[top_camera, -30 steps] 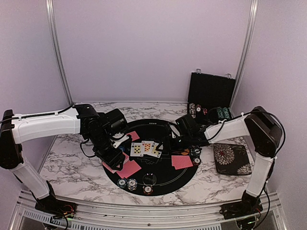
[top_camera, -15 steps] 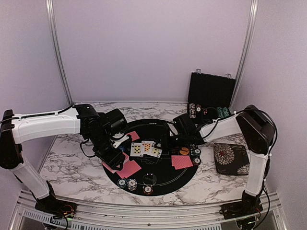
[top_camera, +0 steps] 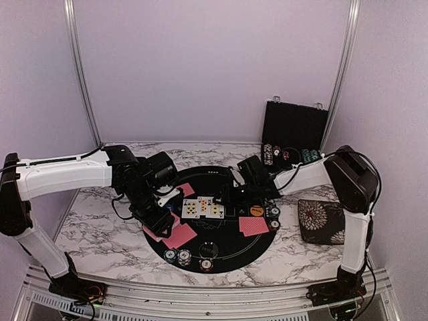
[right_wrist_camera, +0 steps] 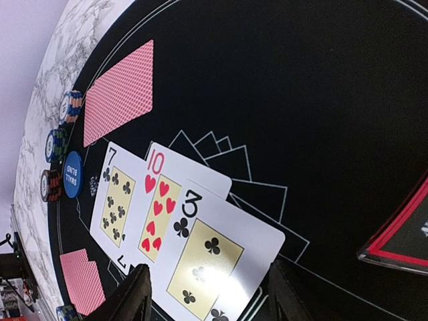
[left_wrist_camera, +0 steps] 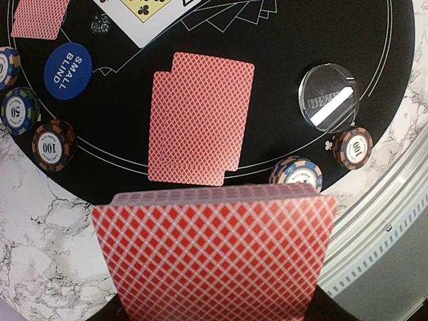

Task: Distribute texas hold em gaming equipment
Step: Move the poker card to the community card area, then pick up the all-in button from the poker table mat.

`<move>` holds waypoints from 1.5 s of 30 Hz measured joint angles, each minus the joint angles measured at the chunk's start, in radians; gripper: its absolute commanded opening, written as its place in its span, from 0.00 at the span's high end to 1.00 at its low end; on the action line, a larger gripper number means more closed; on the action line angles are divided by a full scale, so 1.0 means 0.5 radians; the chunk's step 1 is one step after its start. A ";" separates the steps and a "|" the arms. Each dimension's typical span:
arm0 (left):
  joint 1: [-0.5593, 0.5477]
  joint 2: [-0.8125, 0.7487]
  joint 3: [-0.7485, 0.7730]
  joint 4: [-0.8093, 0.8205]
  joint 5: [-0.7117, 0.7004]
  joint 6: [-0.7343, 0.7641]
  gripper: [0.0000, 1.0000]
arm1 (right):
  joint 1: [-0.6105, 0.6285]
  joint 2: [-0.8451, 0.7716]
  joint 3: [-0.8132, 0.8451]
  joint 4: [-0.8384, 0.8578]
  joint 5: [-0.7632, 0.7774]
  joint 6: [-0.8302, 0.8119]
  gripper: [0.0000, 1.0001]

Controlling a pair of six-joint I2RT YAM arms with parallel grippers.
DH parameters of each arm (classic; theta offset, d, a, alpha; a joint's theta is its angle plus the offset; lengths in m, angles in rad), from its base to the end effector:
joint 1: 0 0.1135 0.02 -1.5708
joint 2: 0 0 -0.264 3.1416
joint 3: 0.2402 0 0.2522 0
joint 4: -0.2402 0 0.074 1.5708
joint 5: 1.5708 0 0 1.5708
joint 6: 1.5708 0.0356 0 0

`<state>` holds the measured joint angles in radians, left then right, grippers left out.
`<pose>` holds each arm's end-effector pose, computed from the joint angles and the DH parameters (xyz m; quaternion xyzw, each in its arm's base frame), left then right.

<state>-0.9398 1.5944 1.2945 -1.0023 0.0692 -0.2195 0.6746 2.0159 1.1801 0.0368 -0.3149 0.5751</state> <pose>0.1792 -0.2494 0.2568 0.3534 0.9252 -0.1020 0.0932 0.3193 0.2695 0.1330 -0.1044 0.9109 0.3353 0.2165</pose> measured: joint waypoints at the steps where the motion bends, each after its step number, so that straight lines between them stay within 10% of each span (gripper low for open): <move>1: 0.000 0.000 0.000 -0.001 0.000 0.000 0.49 | 0.000 -0.005 0.011 -0.029 0.023 -0.008 0.41; 19: 0.001 0.000 -0.002 0.001 0.001 0.008 0.49 | -0.014 -0.079 0.558 -0.800 0.813 -0.773 0.15; 45: 0.001 0.000 -0.002 0.002 0.001 0.008 0.49 | -0.166 0.225 0.716 -1.084 0.673 -1.189 0.18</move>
<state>-0.9394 1.5944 1.2934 -1.0012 0.0696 -0.2153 0.5915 2.1284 1.5383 -0.5053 0.0216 -0.0196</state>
